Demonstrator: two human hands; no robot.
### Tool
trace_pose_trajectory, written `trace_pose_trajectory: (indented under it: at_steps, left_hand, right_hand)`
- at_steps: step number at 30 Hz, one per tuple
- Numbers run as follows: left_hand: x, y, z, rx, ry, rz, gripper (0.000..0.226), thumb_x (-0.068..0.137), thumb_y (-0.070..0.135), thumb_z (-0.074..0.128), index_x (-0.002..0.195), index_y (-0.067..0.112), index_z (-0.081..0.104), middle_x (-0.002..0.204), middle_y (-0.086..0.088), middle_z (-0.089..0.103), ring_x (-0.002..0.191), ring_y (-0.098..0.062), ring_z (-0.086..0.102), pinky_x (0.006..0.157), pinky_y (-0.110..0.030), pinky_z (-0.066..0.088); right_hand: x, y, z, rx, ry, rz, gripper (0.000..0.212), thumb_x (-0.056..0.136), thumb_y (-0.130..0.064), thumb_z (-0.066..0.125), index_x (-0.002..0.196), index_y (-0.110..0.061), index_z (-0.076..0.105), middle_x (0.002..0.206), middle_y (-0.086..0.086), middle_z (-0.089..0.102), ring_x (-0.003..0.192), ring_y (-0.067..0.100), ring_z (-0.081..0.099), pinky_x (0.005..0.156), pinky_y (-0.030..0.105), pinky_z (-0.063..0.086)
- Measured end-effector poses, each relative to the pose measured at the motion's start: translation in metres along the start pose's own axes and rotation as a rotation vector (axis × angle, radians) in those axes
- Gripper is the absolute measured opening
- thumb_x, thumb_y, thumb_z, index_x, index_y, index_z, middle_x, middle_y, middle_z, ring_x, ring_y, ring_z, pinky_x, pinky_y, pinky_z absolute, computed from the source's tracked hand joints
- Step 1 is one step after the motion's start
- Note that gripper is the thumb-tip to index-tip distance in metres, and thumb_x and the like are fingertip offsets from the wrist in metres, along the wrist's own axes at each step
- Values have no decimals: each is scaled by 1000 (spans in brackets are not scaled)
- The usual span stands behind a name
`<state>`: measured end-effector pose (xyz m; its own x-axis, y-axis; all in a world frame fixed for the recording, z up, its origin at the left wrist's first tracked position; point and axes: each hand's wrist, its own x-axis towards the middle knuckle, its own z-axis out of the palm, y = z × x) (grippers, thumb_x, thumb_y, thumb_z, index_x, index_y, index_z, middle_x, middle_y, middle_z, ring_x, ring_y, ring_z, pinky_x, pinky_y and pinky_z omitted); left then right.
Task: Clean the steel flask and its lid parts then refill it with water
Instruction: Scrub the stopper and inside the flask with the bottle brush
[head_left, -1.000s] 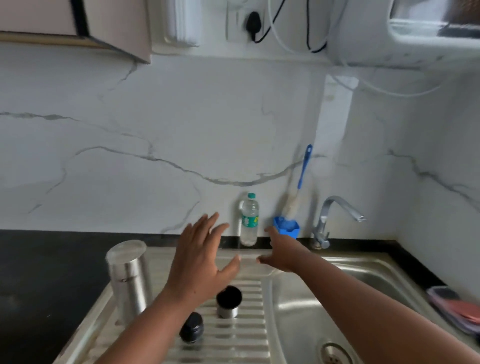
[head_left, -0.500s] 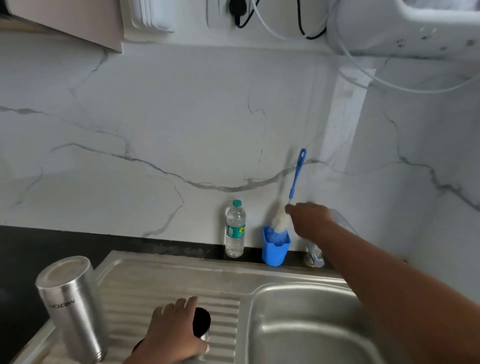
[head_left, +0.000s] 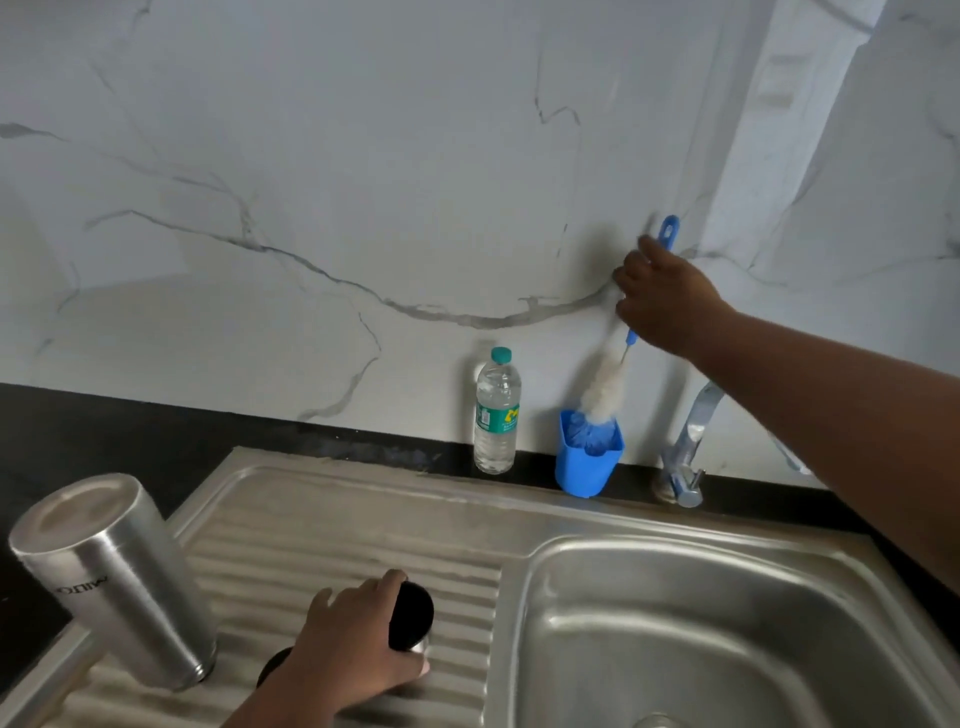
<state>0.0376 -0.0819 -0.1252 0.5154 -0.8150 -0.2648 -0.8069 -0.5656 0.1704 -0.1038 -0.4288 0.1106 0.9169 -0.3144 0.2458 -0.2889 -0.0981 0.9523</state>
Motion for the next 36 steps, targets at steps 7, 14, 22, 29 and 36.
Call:
trace_pose_trajectory:
  at_steps: [7, 14, 22, 29, 36]
  left_hand:
    - [0, 4, -4, 59, 96, 8, 82, 68, 69, 58, 137, 35, 32, 130, 10, 41, 121, -17, 44, 97, -36, 32]
    - [-12, 3, -17, -440, 145, 35, 61, 64, 49, 69, 115, 40, 37, 108, 15, 51, 98, -11, 53, 86, -30, 44]
    - [-27, 13, -32, -1052, 137, 4, 67, 54, 37, 79, 109, 40, 43, 108, -4, 57, 85, -21, 65, 68, -26, 51]
    - [-43, 20, -52, -1507, 117, -189, 85, 31, 59, 80, 101, 14, 63, 81, -7, 57, 71, -18, 54, 64, -27, 46]
    - [-49, 26, -63, -1812, -83, -288, 58, 62, 32, 84, 109, 4, 62, 100, -20, 61, 82, -26, 56, 66, -34, 49]
  right_hand:
    - [-2, 39, 4, 70, -219, -84, 19, 81, -51, 63, 85, -33, 66, 90, -16, 65, 90, 9, 58, 102, 36, 31]
    - [-22, 87, -10, 164, -192, -4, 25, 90, -58, 49, 92, -37, 64, 86, -19, 62, 78, 8, 47, 76, 28, 26]
    - [-58, 118, -25, 270, -248, 140, 27, 93, -59, 43, 91, -40, 62, 80, -21, 60, 79, 7, 49, 76, 28, 28]
    - [-97, 132, -38, 394, -366, 313, 26, 95, -55, 42, 91, -37, 62, 84, -20, 62, 85, 9, 56, 81, 32, 26]
    - [-151, 135, -57, 384, -457, 482, 25, 97, -47, 40, 101, -35, 61, 92, -22, 62, 88, 8, 58, 79, 32, 32]
